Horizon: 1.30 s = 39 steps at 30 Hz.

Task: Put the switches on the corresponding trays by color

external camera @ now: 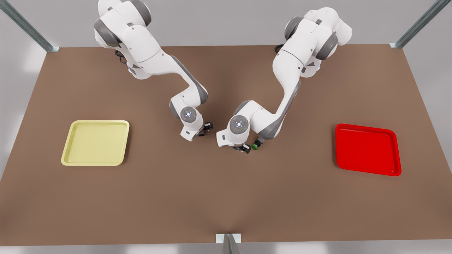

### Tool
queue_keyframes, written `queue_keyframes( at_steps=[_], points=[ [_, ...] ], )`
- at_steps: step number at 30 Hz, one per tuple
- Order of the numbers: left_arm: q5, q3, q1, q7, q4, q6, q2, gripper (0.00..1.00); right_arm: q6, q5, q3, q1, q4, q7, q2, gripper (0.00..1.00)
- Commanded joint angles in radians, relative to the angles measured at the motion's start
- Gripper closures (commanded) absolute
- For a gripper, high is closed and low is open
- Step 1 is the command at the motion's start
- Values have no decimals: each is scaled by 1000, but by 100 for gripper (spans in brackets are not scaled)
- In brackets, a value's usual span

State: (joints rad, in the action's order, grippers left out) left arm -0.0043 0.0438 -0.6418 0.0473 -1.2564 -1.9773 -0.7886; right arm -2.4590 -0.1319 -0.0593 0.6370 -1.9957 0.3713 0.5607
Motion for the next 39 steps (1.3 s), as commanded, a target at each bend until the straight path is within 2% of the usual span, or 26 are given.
queue_keyframes(
  at_steps=[1,2,4,7,8,9,10,16,19,23,27,33,39],
  points=[
    [3,-11,1,78,0,0,0,0,0,0,10,12,1,0,2,0],
    [0,-71,-6,322,0,6,6,0,0,0,15,15,1,0,5,0],
    [-2,-111,-2,641,0,25,9,0,3,2,15,13,1,-3,4,2],
    [-13,-128,13,908,-21,43,9,0,5,2,15,10,1,-2,4,31],
    [-13,-127,14,940,-38,55,9,0,9,2,15,9,1,-2,4,39],
    [-13,-116,24,1014,-54,55,9,0,9,2,15,10,1,-2,4,40],
    [-13,-114,24,1085,-67,64,11,0,9,2,15,10,1,0,4,40],
    [-13,65,85,1085,-152,72,19,0,14,2,16,13,3,0,2,41],
    [-14,90,83,1076,-152,29,11,0,15,2,16,12,5,0,1,43],
    [151,88,59,1088,-150,-100,2,0,15,2,16,13,12,0,2,44],
    [263,87,59,1125,-153,-95,8,0,15,2,18,10,12,-5,4,45],
    [254,90,56,1184,-158,-103,-6,0,15,2,18,10,11,-3,4,46],
    [254,117,71,1203,-255,-135,23,1,17,2,18,7,12,-6,2,48]
  ],
)
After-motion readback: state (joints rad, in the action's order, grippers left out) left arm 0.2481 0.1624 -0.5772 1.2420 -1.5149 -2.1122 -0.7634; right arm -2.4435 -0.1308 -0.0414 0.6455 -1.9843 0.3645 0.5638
